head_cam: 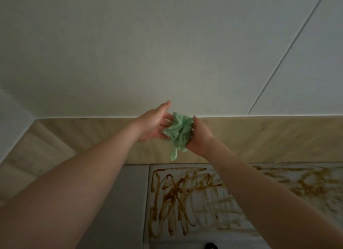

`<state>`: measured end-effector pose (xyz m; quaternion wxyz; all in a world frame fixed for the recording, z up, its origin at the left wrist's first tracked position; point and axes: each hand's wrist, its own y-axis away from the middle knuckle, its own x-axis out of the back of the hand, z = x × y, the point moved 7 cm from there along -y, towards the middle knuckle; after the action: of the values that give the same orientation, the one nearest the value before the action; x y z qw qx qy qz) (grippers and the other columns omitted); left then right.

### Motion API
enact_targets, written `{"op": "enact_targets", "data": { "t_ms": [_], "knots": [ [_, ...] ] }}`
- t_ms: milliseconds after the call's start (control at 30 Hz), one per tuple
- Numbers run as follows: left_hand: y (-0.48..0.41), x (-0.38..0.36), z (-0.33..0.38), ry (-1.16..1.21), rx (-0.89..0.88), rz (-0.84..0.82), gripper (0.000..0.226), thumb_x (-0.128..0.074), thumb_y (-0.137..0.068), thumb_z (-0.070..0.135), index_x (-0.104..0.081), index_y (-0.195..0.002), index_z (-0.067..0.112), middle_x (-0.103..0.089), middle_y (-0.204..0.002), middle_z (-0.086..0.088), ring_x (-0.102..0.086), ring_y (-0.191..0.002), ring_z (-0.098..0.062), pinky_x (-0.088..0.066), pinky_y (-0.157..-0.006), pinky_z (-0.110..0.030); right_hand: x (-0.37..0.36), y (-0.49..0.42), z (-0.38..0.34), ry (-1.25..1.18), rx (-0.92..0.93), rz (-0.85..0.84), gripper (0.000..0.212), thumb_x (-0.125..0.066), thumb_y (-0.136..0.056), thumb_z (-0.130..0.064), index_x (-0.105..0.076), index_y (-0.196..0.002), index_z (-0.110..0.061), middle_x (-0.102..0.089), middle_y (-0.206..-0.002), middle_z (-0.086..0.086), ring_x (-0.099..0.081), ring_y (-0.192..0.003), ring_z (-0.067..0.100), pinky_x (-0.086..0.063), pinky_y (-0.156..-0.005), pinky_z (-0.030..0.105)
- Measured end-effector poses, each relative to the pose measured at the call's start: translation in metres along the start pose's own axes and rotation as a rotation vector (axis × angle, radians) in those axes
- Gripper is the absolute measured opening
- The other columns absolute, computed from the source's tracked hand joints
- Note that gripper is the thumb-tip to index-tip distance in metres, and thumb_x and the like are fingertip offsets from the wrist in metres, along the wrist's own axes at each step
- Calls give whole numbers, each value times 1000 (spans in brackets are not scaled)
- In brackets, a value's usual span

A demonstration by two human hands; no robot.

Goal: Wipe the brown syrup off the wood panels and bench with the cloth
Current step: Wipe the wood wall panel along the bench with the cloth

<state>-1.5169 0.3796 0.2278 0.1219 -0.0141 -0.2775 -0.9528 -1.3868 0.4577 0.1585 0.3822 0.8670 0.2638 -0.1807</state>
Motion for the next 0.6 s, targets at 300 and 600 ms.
{"op": "enact_targets", "data": {
  "t_ms": [300, 600],
  "knots": [
    [-44, 20, -7, -527, -75, 339, 17, -51, -99, 14, -66, -98, 20, -71, -104, -3, -66, -77, -16, -58, -67, -34, 19, -39, 40, -225, -149, -96, 42, -50, -106, -30, -60, -139, -6, -70, -129, 21, -64, -124, 37, -49, -108, 48],
    [-101, 11, -87, -578, 39, 141, 23, -50, -102, 18, -73, -107, 21, -71, -112, 1, -65, -108, -19, -56, -95, -40, 99, -73, 56, -304, -43, 365, 33, -47, -108, -29, -62, -130, -10, -73, -116, 16, -70, -106, 32, -59, -88, 45]
  ]
}}
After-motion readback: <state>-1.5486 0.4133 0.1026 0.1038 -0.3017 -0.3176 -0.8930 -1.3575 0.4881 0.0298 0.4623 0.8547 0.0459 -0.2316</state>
